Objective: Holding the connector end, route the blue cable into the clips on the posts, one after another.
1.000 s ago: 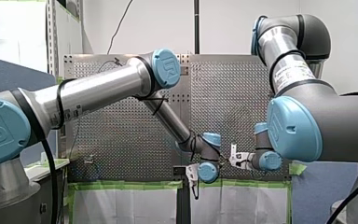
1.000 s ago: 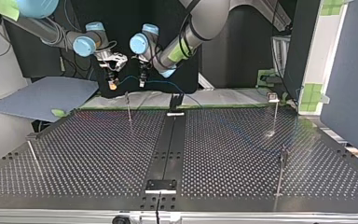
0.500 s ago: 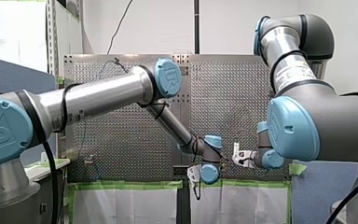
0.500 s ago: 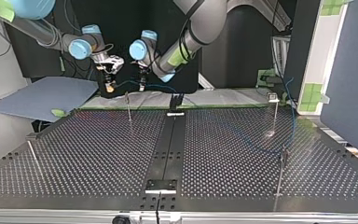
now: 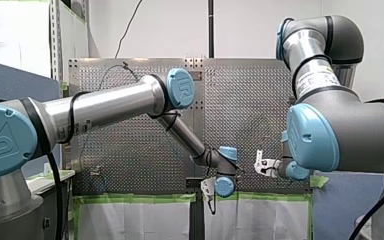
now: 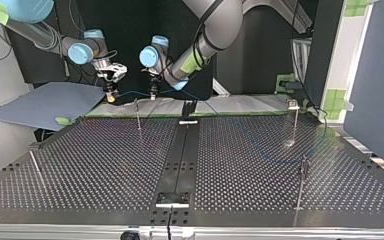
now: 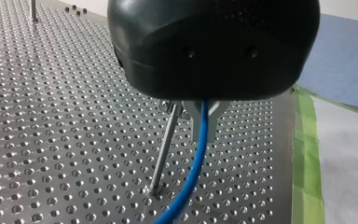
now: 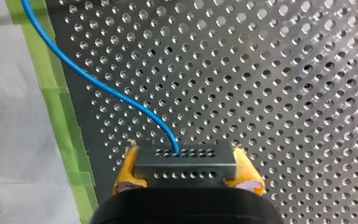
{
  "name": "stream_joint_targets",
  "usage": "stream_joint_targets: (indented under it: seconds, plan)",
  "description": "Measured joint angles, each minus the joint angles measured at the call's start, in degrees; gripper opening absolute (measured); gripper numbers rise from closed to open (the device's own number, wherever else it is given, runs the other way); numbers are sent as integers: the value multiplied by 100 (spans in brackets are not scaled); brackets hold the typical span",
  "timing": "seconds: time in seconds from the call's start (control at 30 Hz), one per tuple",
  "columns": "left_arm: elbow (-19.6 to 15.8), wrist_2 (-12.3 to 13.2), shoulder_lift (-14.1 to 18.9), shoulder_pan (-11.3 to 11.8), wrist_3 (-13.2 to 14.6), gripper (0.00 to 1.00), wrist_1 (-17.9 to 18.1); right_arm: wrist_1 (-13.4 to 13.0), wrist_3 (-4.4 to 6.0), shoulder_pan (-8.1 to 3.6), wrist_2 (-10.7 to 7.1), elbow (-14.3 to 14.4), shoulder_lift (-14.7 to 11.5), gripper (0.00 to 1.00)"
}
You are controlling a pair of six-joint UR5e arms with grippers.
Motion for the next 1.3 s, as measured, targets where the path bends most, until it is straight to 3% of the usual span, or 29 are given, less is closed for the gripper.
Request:
stream_joint_targets:
  seconds: [0.2, 0.6, 0.77, 1.0, 1.3]
  plan:
    - [0, 5, 0, 32, -36, 0, 37, -27, 100, -75, -19, -55, 120, 0]
    - [1, 212, 3, 83, -71, 0, 133, 338, -91, -216, -49, -266, 273, 0]
    - [31, 256, 1, 71, -32, 0, 269, 428, -111, -243, -122, -343, 275, 0]
    - [276, 53, -7, 0, 223, 0, 177, 441, -73, -289, -234, -402, 275, 0]
    - [523, 177, -91, 30, 302, 0, 9, 455, 35, -387, -265, -524, 275, 0]
